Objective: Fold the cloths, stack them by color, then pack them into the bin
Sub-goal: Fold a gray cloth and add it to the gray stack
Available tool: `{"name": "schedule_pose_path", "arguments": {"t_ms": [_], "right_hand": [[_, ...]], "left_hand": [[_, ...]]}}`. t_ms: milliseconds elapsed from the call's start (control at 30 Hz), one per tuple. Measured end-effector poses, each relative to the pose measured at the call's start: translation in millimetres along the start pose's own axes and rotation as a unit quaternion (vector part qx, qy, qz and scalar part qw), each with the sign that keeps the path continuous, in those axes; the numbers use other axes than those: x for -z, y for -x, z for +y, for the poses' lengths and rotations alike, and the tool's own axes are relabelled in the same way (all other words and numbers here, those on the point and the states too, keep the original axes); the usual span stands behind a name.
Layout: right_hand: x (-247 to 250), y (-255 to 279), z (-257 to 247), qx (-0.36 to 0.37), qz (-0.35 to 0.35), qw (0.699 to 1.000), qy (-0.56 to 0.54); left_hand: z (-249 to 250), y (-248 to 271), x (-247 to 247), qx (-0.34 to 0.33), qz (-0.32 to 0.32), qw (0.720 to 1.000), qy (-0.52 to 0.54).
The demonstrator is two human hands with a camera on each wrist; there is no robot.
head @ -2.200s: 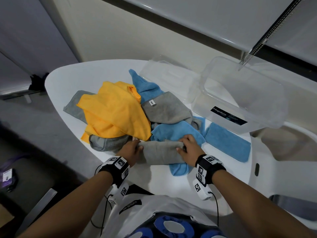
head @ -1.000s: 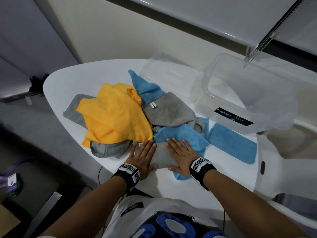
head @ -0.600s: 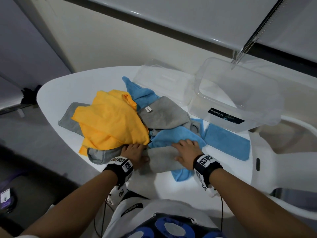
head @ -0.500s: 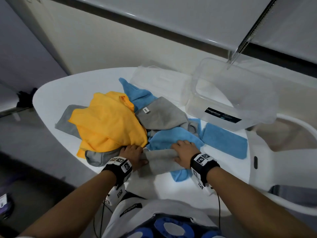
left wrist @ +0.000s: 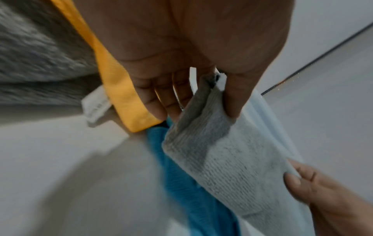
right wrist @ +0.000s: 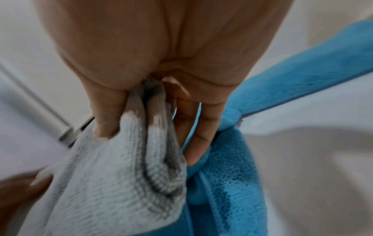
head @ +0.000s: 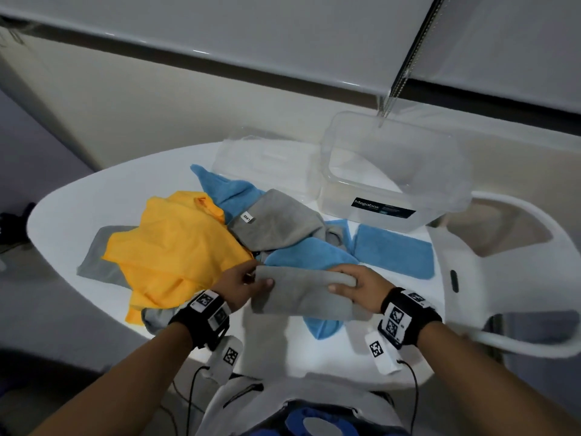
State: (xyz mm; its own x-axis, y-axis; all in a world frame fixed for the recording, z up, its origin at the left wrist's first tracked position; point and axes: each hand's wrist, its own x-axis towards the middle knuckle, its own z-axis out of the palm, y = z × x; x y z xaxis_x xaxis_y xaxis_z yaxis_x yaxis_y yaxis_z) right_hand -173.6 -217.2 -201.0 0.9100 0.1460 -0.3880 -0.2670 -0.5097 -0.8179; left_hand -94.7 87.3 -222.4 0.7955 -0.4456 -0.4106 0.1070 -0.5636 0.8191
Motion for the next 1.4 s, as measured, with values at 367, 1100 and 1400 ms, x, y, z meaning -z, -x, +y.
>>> {"name": "schedule_pose_path", "arguments": {"t_ms": [367,1100,1400], "right_hand": [[60,68,74,-0.175,0.25,0.929,-0.209],[90,72,153,-0.196,0.306,0.932,0.014],[80,77,138,-0.056,0.182,0.927,0.324]], "left_hand": [[96,-72,-113,-0.05,-0.094,0.993,-0.045],[117,-101,-197,-0.033,-0.047,0.975,-0.216],[113,-94,-201,-0.143,-0.031,0.9,-0.411]]}}
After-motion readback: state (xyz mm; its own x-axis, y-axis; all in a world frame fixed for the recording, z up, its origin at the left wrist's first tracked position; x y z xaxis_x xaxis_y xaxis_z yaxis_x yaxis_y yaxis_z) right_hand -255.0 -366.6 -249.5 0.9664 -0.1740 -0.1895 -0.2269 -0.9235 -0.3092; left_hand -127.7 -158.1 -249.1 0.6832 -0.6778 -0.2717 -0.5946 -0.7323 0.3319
